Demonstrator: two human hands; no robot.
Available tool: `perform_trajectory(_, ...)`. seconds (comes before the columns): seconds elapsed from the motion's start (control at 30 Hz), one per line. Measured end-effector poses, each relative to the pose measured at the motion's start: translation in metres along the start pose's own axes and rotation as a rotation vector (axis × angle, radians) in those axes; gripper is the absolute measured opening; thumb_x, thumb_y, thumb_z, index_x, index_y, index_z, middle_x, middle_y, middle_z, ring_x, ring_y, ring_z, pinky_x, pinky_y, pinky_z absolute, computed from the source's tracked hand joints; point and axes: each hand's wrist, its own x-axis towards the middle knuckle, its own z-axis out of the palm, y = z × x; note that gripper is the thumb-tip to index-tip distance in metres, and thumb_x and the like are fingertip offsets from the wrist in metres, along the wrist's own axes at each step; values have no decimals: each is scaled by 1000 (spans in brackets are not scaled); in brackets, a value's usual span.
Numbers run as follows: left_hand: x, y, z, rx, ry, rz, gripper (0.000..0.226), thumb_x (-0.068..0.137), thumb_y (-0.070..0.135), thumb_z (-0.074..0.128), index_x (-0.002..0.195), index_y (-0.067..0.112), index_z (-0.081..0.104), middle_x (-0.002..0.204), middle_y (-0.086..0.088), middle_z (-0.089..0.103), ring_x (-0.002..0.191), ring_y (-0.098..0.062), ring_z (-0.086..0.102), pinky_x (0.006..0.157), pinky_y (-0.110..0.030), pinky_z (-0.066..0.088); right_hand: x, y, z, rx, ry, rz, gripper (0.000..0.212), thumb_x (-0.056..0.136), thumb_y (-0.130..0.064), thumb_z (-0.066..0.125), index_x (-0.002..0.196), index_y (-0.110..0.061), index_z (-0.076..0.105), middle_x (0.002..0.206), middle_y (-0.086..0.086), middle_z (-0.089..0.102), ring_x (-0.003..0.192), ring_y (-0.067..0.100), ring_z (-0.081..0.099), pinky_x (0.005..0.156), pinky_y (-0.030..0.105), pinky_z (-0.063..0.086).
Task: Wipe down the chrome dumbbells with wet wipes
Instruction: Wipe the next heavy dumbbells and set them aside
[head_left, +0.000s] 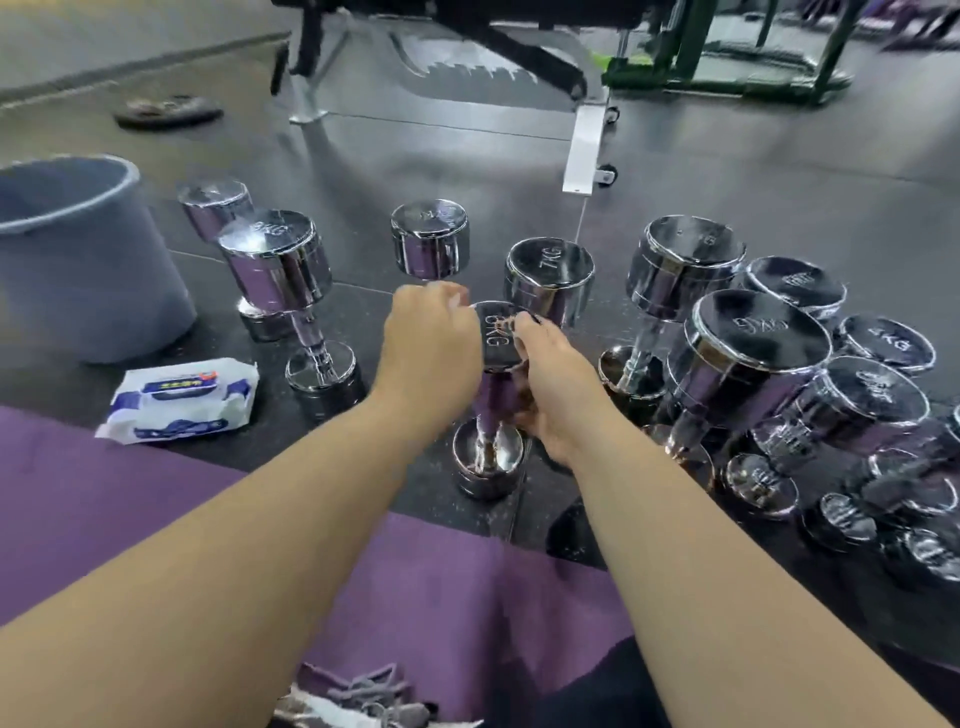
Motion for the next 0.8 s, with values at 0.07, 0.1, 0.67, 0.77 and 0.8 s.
perform_trajectory(0.07, -20, -1, 8, 99, -47, 240, 48, 86, 15, 30, 113, 6, 68, 125, -15, 61, 115, -34, 57, 105, -41, 41, 3, 3, 2, 89, -8, 59, 39, 102, -45, 40, 110, -18, 67, 78, -1, 69, 69, 19, 64, 70, 35, 53)
perform_trajectory(0.1, -28, -4, 11, 190, -98, 378, 55, 83, 15, 28, 122, 6, 65, 131, -14, 61, 119, -33, 58, 109, -41, 37, 4, 5, 0, 158, -22, 97, 47, 102, -51, 38, 100, -19, 72, 84, 1, 73, 80, 20, 68, 78, 37, 54)
perform_trajectory(0.67, -13, -5, 9, 533, -59, 530, 49, 92, 43, 48, 120, 9, 68, 131, -7, 64, 116, -22, 62, 102, -26, 40, 16, 12, -20, 279, -88, 163, 79, 90, -78, 11, 123, -31, 65, 116, 8, 72, 104, 25, 68, 79, 39, 58)
perform_trajectory(0.77, -18, -2, 12, 404, -43, 762, 23, 88, 18, 59, 104, 12, 74, 115, -2, 72, 105, -16, 66, 89, -20, 44, 16, 14, -19, 311, -74, 151, 77, 92, -76, 13, 120, -29, 67, 112, 5, 73, 102, 22, 70, 84, 39, 57)
perform_trajectory(0.8, -16, 4, 15, 446, -131, 737, 29, 92, 16, 58, 118, 13, 69, 130, -4, 64, 118, -16, 60, 101, -26, 41, 16, 15, -20, 317, -80, 144, 76, 93, -75, 12, 121, -30, 66, 112, 4, 73, 99, 20, 71, 77, 35, 58)
